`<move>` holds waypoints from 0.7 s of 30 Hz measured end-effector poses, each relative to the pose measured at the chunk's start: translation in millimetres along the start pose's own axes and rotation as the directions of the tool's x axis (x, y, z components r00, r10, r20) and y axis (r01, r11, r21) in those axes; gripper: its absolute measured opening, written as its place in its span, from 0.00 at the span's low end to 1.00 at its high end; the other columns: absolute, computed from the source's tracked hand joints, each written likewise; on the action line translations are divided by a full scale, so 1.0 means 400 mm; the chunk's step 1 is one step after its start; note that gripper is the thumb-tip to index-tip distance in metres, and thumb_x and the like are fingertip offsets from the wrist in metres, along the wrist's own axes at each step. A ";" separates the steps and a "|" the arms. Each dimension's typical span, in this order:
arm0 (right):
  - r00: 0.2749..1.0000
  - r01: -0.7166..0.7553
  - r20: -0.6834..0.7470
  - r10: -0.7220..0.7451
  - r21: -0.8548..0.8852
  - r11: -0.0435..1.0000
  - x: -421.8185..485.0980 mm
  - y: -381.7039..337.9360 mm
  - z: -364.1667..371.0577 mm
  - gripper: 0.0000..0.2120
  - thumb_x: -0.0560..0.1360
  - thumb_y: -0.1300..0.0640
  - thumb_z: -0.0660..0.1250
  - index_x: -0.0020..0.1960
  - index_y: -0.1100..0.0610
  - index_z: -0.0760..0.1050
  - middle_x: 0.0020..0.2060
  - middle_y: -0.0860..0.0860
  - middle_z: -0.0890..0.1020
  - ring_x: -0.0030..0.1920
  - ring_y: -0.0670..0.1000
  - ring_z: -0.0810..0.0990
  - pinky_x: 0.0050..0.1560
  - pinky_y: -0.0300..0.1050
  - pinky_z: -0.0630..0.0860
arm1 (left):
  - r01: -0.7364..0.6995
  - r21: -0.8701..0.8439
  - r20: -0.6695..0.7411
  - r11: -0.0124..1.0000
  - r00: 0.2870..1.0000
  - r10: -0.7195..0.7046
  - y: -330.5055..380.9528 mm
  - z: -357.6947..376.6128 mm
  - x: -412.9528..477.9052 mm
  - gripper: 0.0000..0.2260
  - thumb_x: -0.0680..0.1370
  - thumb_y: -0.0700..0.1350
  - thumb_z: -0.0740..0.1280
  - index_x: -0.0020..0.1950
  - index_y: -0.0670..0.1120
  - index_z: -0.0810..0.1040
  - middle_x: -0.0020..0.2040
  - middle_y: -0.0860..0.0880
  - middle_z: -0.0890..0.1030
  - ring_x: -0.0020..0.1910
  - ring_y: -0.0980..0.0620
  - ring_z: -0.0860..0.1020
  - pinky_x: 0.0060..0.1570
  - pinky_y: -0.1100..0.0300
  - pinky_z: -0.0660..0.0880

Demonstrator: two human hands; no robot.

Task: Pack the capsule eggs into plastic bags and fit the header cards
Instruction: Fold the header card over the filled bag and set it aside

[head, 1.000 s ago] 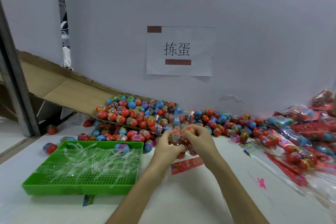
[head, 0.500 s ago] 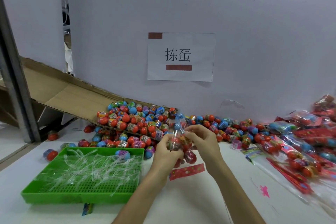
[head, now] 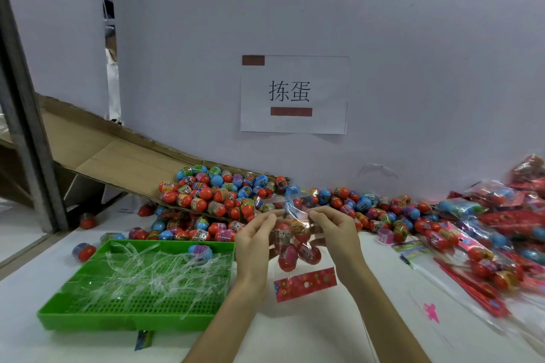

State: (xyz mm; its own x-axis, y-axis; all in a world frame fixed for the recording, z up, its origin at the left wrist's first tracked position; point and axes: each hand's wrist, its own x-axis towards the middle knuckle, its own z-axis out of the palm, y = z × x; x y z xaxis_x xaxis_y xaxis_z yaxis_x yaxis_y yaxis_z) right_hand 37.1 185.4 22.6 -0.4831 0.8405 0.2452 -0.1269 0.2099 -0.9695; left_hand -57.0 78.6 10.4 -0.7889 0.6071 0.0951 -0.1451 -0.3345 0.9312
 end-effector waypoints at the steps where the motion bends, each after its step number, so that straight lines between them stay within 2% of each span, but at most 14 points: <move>1: 1.000 0.000 -0.012 0.000 -0.005 1.000 0.000 0.000 -0.001 0.14 0.80 0.59 0.68 0.39 0.48 0.85 0.35 0.48 0.85 0.36 0.46 0.82 0.35 0.39 0.78 | -0.001 -0.013 -0.005 1.000 1.000 0.001 -0.001 0.001 -0.001 0.11 0.83 0.44 0.66 0.49 0.53 0.89 0.46 0.46 0.88 0.44 0.48 0.87 0.37 0.62 0.80; 3: 1.000 0.005 -0.023 -0.006 -0.027 1.000 -0.001 0.000 -0.001 0.13 0.81 0.58 0.68 0.40 0.49 0.85 0.34 0.47 0.85 0.35 0.42 0.81 0.37 0.39 0.76 | 0.016 -0.048 -0.019 0.999 1.000 -0.017 -0.002 0.002 -0.001 0.10 0.83 0.45 0.67 0.49 0.53 0.89 0.46 0.46 0.88 0.44 0.48 0.87 0.37 0.62 0.81; 7: 0.998 0.056 0.005 -0.055 -0.092 0.994 -0.003 0.004 0.005 0.13 0.81 0.59 0.68 0.41 0.48 0.84 0.34 0.45 0.85 0.35 0.38 0.81 0.34 0.30 0.74 | 0.038 -0.097 -0.044 0.995 0.998 -0.043 -0.006 -0.004 0.007 0.10 0.82 0.43 0.67 0.50 0.49 0.89 0.48 0.46 0.88 0.48 0.47 0.87 0.39 0.60 0.82; 11: 0.984 0.160 -0.033 -0.175 -0.266 0.951 -0.001 0.021 0.011 0.05 0.78 0.58 0.72 0.46 0.49 0.81 0.39 0.47 0.83 0.40 0.43 0.81 0.40 0.36 0.77 | 0.054 -0.098 -0.068 0.994 0.996 -0.060 -0.013 -0.008 0.012 0.09 0.82 0.43 0.69 0.49 0.50 0.89 0.46 0.47 0.88 0.46 0.50 0.87 0.38 0.61 0.82; 12: 0.975 0.192 -0.052 -0.216 -0.290 0.938 -0.001 0.024 0.012 0.06 0.77 0.58 0.73 0.47 0.49 0.78 0.39 0.47 0.82 0.39 0.42 0.80 0.39 0.36 0.77 | 0.050 -0.093 -0.073 0.994 0.996 -0.057 -0.014 -0.008 0.012 0.09 0.82 0.44 0.69 0.49 0.50 0.89 0.45 0.48 0.88 0.45 0.52 0.87 0.37 0.63 0.81; 14: 0.951 0.253 -0.091 -0.296 -0.322 0.912 -0.003 0.028 0.015 0.13 0.75 0.60 0.76 0.47 0.48 0.73 0.37 0.48 0.78 0.36 0.41 0.76 0.37 0.34 0.75 | 0.025 -0.058 -0.071 0.998 0.997 -0.029 -0.016 -0.004 0.008 0.08 0.82 0.44 0.69 0.48 0.51 0.88 0.44 0.50 0.88 0.44 0.55 0.87 0.37 0.66 0.80; 17: 0.887 0.385 -0.078 -0.454 -0.418 0.823 -0.009 0.028 0.020 0.19 0.73 0.69 0.75 0.44 0.47 0.72 0.36 0.46 0.75 0.36 0.43 0.74 0.36 0.32 0.73 | -0.030 -0.007 -0.024 1.000 0.999 0.029 -0.018 0.002 0.001 0.07 0.83 0.44 0.68 0.53 0.52 0.86 0.46 0.52 0.89 0.49 0.56 0.86 0.46 0.65 0.81; 19: 0.835 0.468 -0.040 -0.549 -0.475 0.745 -0.015 0.029 0.025 0.18 0.71 0.73 0.74 0.42 0.51 0.75 0.38 0.44 0.75 0.38 0.44 0.75 0.36 0.31 0.72 | -0.072 0.020 0.003 0.997 0.997 0.072 -0.018 0.003 -0.001 0.07 0.84 0.44 0.67 0.58 0.50 0.85 0.47 0.52 0.89 0.50 0.60 0.85 0.49 0.67 0.79; 21: 0.798 0.522 -0.019 -0.603 -0.478 0.706 -0.023 0.027 0.034 0.14 0.71 0.73 0.74 0.42 0.55 0.77 0.39 0.44 0.76 0.39 0.44 0.76 0.36 0.31 0.72 | -0.102 0.040 0.012 0.994 0.995 0.102 -0.020 0.003 0.002 0.07 0.83 0.42 0.68 0.58 0.50 0.84 0.47 0.51 0.89 0.51 0.59 0.85 0.50 0.67 0.79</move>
State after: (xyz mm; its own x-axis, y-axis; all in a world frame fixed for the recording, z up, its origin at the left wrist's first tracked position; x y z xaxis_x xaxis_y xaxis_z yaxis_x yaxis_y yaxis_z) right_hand 28.6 173.1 9.8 -0.2924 0.5537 0.7797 0.0720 0.8258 -0.5594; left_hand -55.7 82.6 3.5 -0.7922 0.5788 0.1935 -0.0398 -0.3654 0.9300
